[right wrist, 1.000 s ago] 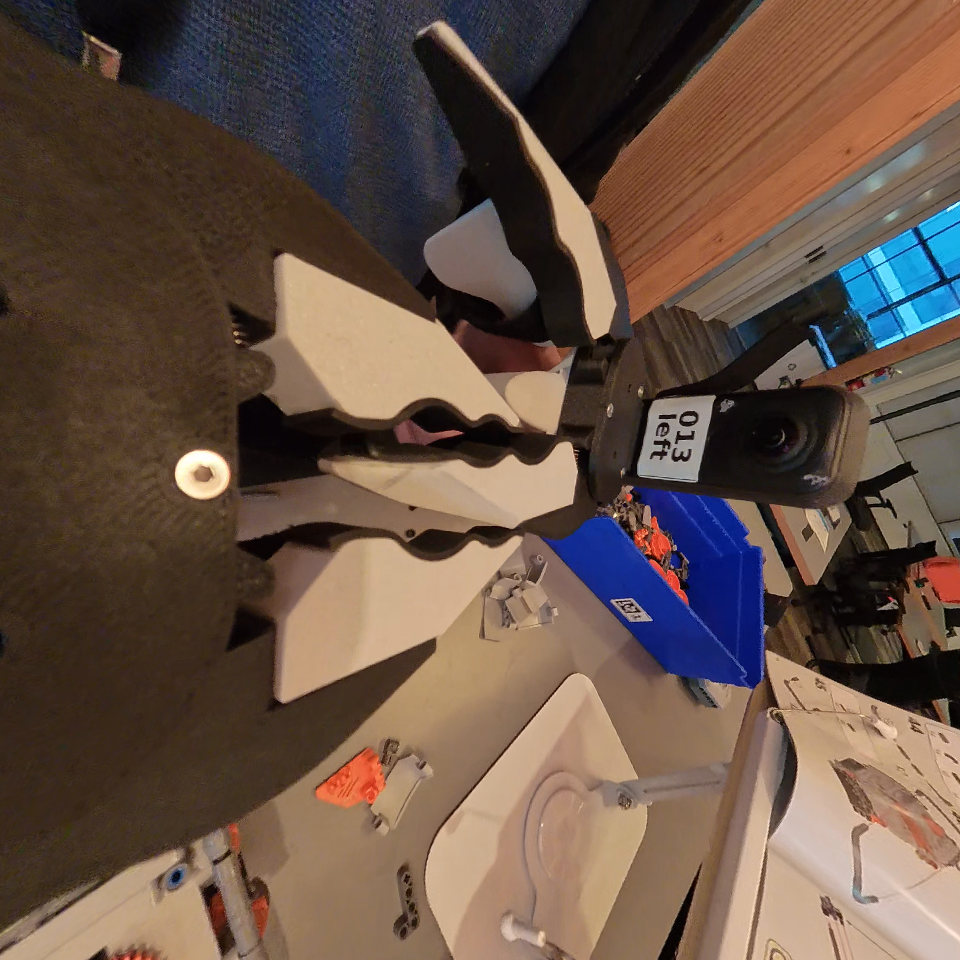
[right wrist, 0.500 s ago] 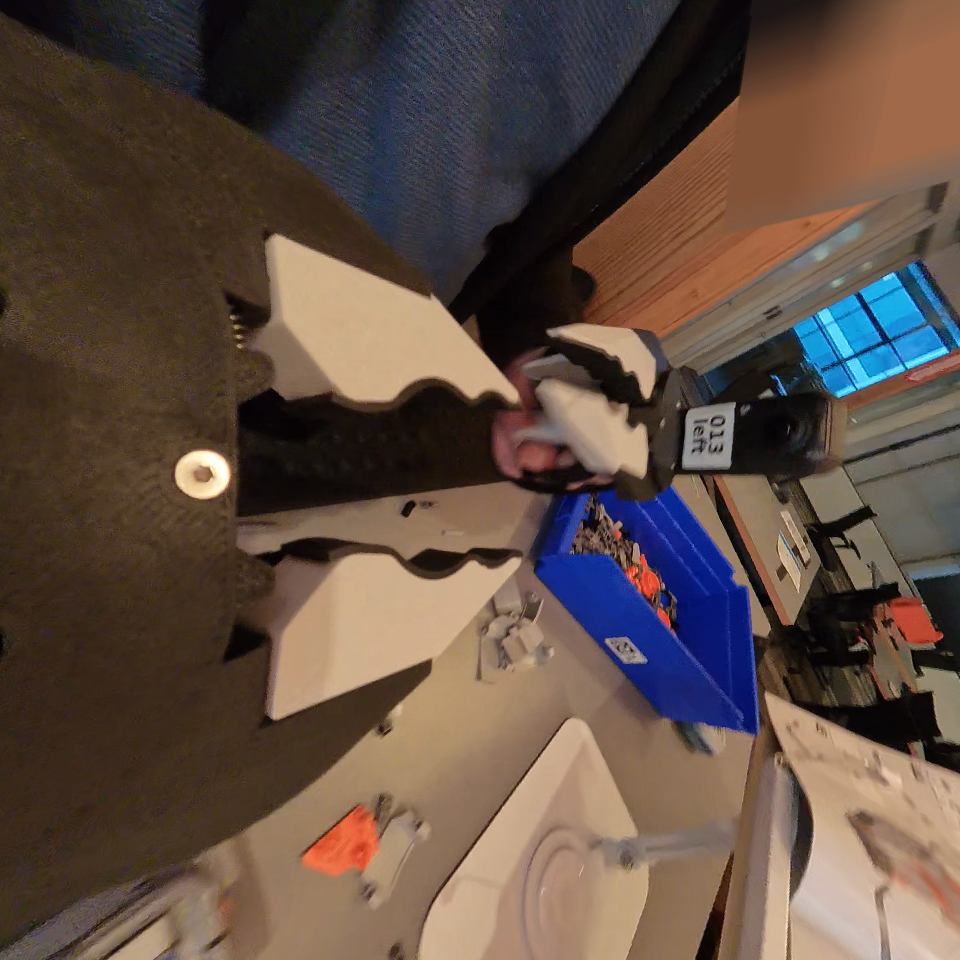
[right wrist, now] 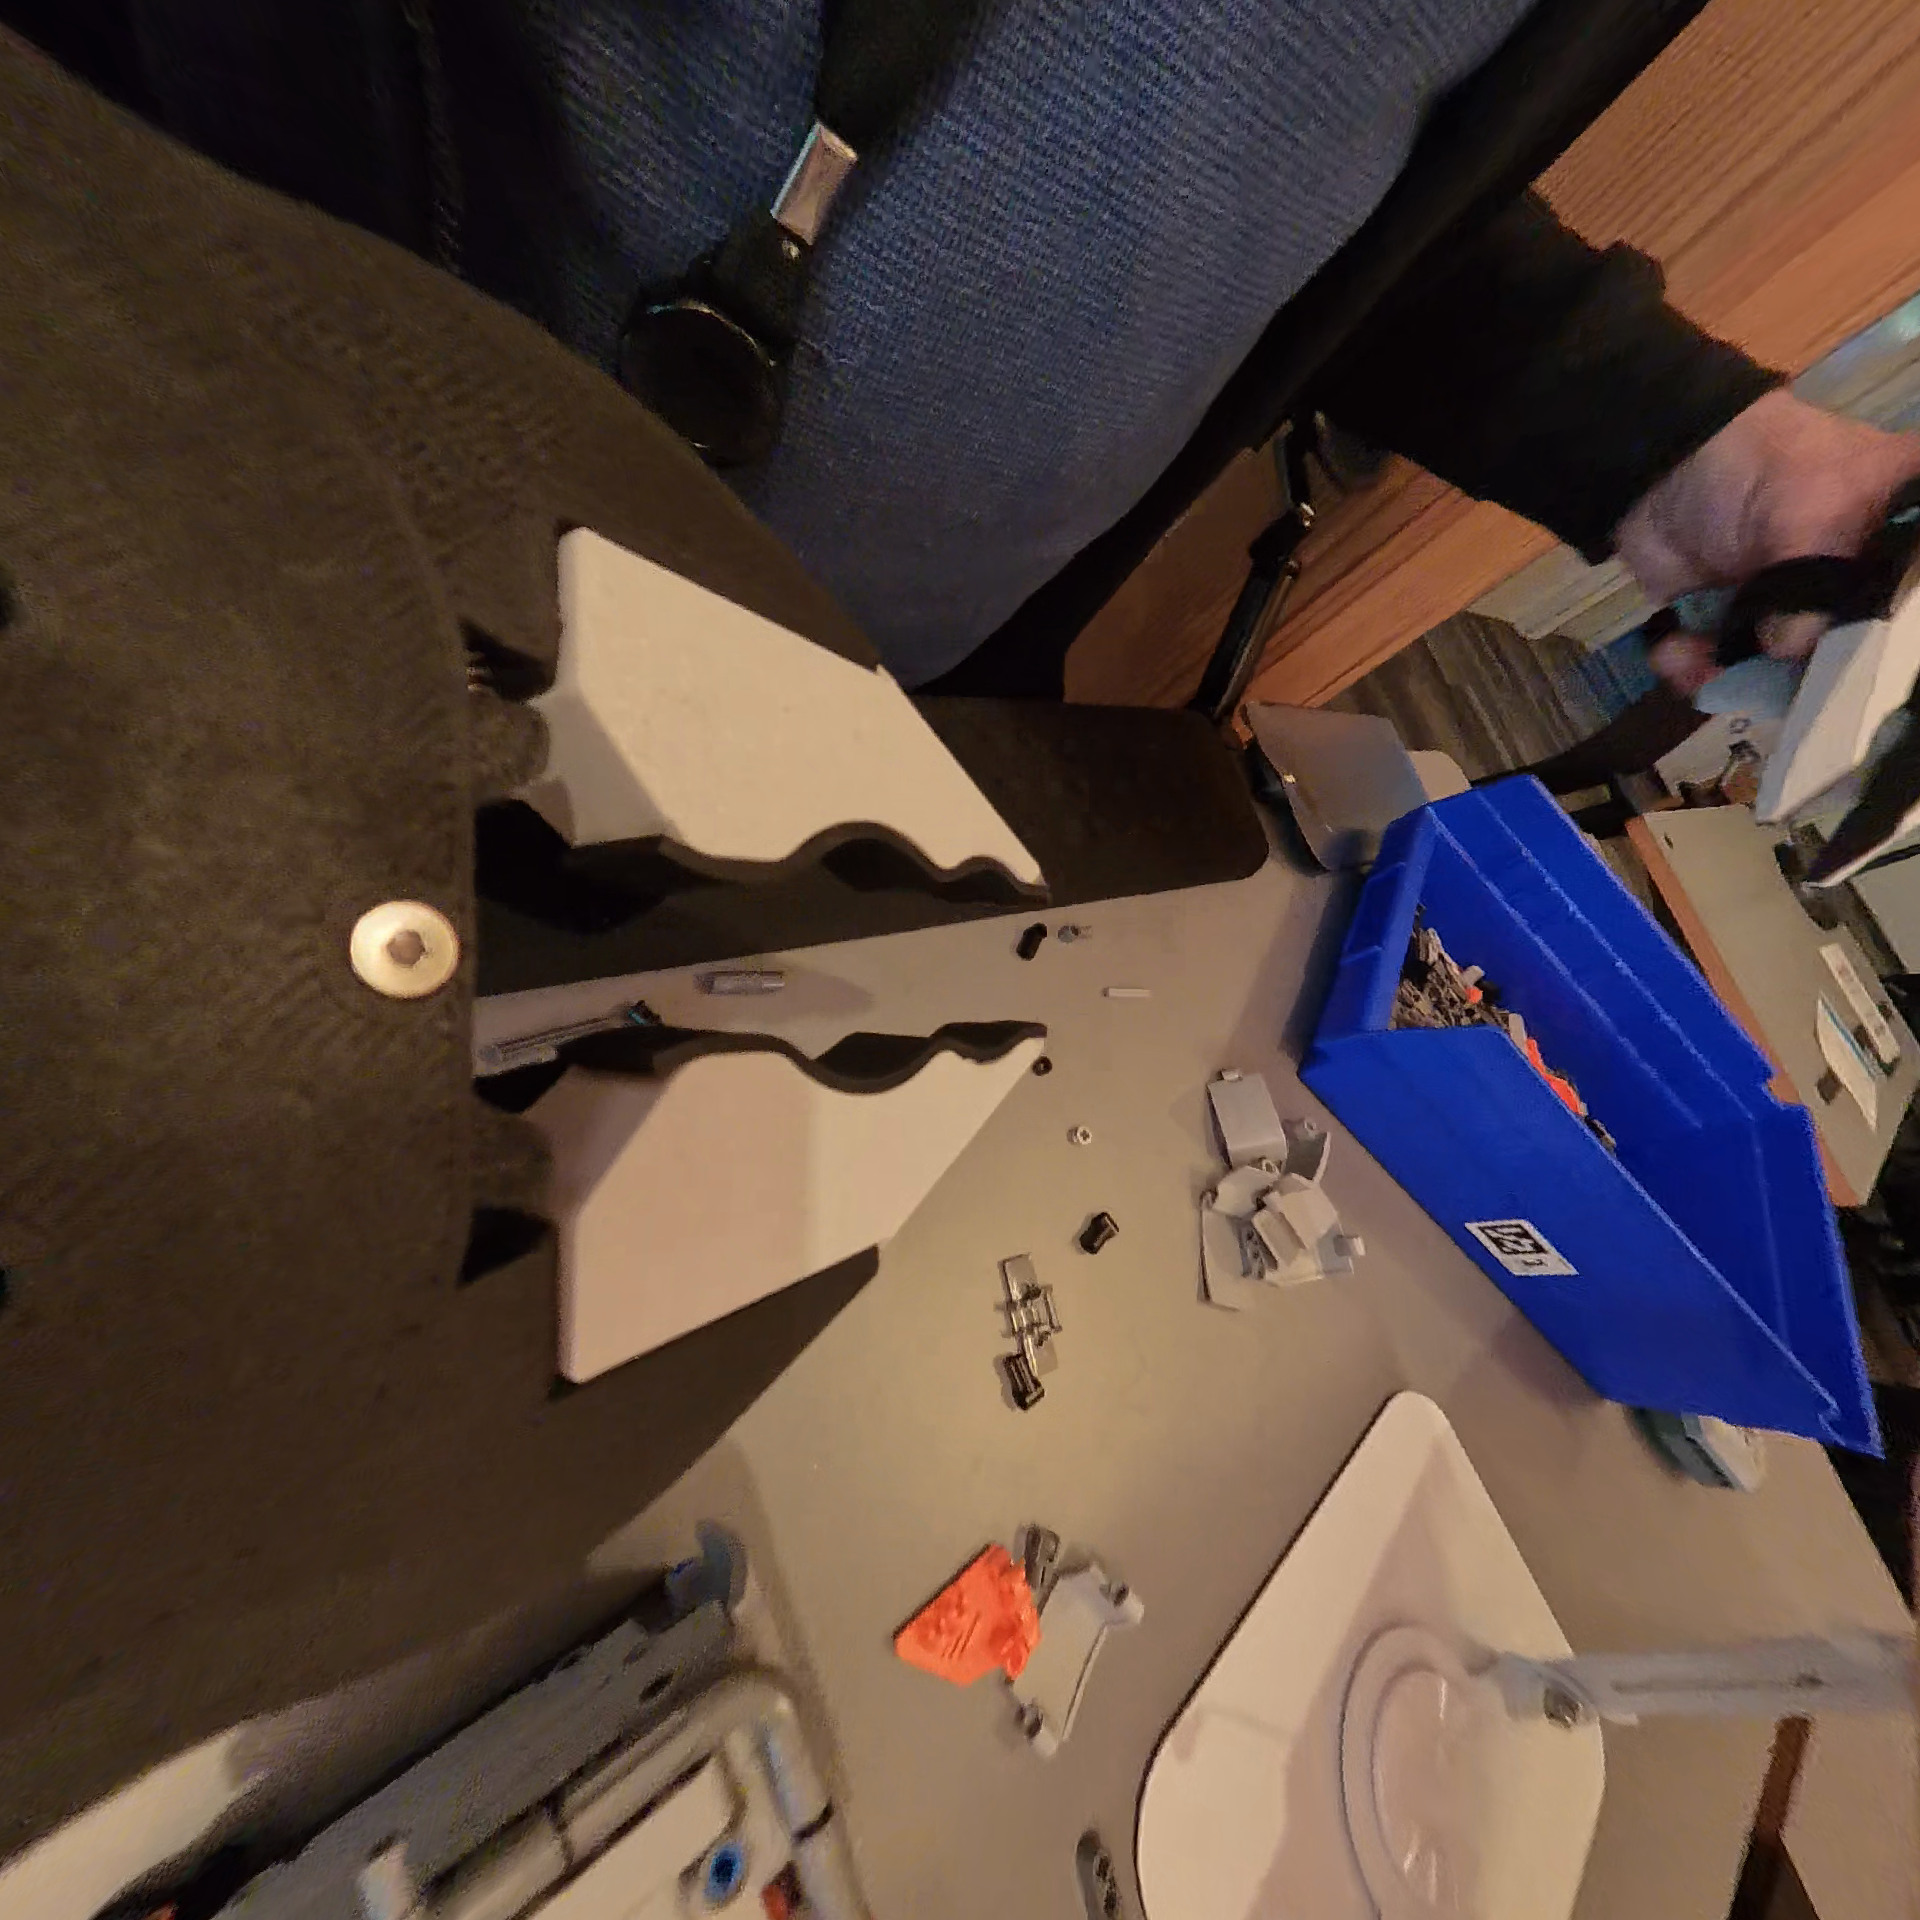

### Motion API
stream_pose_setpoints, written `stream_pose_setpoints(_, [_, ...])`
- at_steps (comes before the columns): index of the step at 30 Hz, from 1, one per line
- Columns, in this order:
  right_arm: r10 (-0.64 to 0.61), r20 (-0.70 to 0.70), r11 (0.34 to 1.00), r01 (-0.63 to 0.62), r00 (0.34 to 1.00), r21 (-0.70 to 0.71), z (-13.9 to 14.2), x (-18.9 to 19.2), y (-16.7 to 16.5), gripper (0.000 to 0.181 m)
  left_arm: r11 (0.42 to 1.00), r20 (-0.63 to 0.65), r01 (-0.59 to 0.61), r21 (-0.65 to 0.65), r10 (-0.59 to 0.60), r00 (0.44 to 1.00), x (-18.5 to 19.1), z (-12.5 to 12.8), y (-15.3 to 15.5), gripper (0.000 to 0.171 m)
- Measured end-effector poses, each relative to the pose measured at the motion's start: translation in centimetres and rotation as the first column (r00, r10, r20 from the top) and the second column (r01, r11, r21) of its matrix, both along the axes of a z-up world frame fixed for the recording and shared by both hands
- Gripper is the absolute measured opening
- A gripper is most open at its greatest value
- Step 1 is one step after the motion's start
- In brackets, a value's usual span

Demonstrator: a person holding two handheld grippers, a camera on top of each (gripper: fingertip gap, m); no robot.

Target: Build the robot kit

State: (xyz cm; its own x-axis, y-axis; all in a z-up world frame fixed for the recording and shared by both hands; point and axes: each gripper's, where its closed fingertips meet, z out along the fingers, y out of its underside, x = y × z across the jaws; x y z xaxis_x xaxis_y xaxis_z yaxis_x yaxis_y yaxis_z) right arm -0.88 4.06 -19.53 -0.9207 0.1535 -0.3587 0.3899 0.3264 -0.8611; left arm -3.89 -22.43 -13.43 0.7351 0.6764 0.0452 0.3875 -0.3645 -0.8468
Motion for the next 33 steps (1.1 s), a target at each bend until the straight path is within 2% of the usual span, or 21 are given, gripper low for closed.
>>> stream_pose_setpoints(2, [0.018,0.019,1.000,-0.019,1.000,0.019,-0.9,0.2,-1.0,0.021,0.977,0.005,-0.114,-0.180,0.117,0.993,-1.1,-1.4,-4.2,0.025])
stream_pose_setpoints(3, [0.030,0.023,0.999,-0.031,0.999,0.021,-1.2,0.3,-1.6,0.018,0.963,0.020,-0.149,-0.222,0.157,0.987,-1.7,-2.1,-5.6,0.022])
stream_pose_setpoints(4, [0.038,0.022,0.999,-0.039,0.999,0.022,-1.5,0.3,-2.2,0.018,0.963,0.063,-0.164,-0.212,0.181,0.981,-2.4,-2.8,-6.1,0.021])
stream_pose_setpoints(6, [0.055,0.023,0.998,-0.055,0.998,0.014,-1.7,0.3,-3.3,0.018,0.963,0.147,-0.223,-0.152,0.245,0.958,-4.7,-4.8,-6.5,0.023])
stream_pose_setpoints(8, [0.072,0.028,0.997,-0.072,0.997,-0.006,-1.6,0.4,-4.4,0.018,0.958,0.260,-0.246,-0.146,0.277,0.925,-6.3,-8.0,-6.1,0.028])
stream_pose_setpoints(12, [0.079,0.034,0.996,-0.078,0.996,-0.032,-1.5,0.7,-6.0,0.016,0.899,0.406,-0.311,-0.309,0.420,0.811,-7.8,-14.7,-7.3,0.031])
stream_pose_setpoints(15, [0.063,0.045,0.997,-0.060,0.997,-0.055,-1.4,0.7,-6.3,0.014,0.874,0.411,-0.332,-0.355,0.465,0.784,-8.0,-16.3,-7.5,0.023])
stream_pose_setpoints(19, [0.058,0.079,0.996,-0.052,0.995,-0.075,-1.8,1.0,-6.1,0.013,0.860,0.441,-0.317,-0.400,0.483,0.756,-7.6,-18.3,-7.9,0.021])
stream_pose_setpoints(22, [0.049,0.081,0.995,-0.042,0.995,-0.086,-1.5,0.7,-5.8,0.012,0.857,0.424,-0.333,-0.394,0.491,0.761,-7.8,-18.7,-8.1,0.014])
stream_pose_setpoints(26, [0.057,0.066,0.996,-0.052,0.996,-0.076,-1.3,0.7,-5.9,0.012,0.859,0.387,-0.371,-0.353,0.495,0.778,-7.6,-17.3,-9.1,0.007])
stream_pose_setpoints(28, [0.060,0.057,0.996,-0.055,0.997,-0.073,-1.2,0.5,-6.0,0.012,0.880,0.381,-0.394,-0.266,0.471,0.795,-7.6,-15.6,-8.8,0.006])
stream_pose_setpoints(30, [0.062,0.047,0.996,-0.059,0.997,-0.068,-1.0,0.3,-6.1,0.012,0.874,0.356,-0.378,-0.307,0.473,0.806,-7.1,-14.7,-9.5,0.006])
stream_pose_setpoints(33, [0.061,0.009,0.996,-0.061,0.998,-0.066,-0.2,-0.1,-6.3,0.013,0.900,0.341,-0.375,-0.223,0.433,0.834,-6.7,-12.4,-9.0,0.006])
